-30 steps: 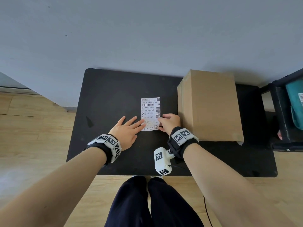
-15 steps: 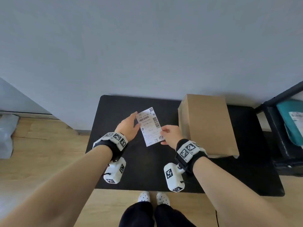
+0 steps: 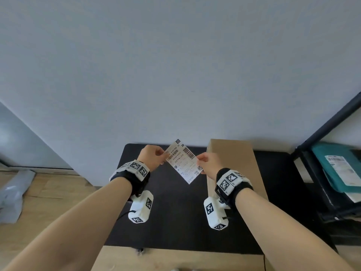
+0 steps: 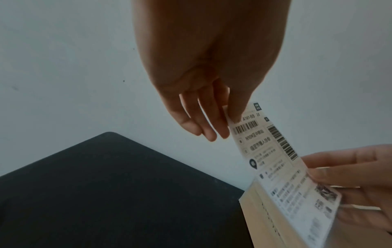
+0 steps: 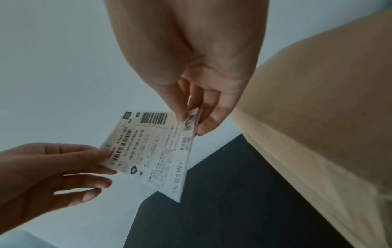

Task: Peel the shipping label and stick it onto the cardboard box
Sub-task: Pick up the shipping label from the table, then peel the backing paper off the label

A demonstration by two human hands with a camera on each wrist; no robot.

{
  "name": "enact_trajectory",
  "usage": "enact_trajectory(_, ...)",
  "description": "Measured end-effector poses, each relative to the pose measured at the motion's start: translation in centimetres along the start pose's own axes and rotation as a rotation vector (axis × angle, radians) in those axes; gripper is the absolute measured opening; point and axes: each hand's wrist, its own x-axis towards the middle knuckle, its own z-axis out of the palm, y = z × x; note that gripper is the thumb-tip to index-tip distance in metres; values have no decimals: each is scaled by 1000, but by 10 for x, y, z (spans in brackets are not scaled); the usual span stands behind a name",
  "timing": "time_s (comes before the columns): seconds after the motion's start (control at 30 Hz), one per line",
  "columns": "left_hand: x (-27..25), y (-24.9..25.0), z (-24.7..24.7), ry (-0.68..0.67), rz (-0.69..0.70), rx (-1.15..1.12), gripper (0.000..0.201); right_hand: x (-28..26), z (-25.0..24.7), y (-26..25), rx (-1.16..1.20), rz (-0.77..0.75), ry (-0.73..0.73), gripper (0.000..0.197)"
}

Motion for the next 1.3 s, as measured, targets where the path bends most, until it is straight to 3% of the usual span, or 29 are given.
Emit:
enact_trajectory(0.13, -5, 8, -3, -21, 9, -18, 16, -6, -8, -10, -98, -85, 27, 36)
enact_trajectory(0.4, -13, 35, -1, -25, 80, -52, 21, -18, -3, -44, -6, -292, -76, 26)
enact_trajectory(0.7, -15, 55, 8, -92, 95, -115, 20, -15, -11, -41, 113, -276, -133, 23)
enact_trajectory(1.3, -19, 66, 15, -59, 133, -243, 17, -15, -19, -31, 336, -230, -156, 23)
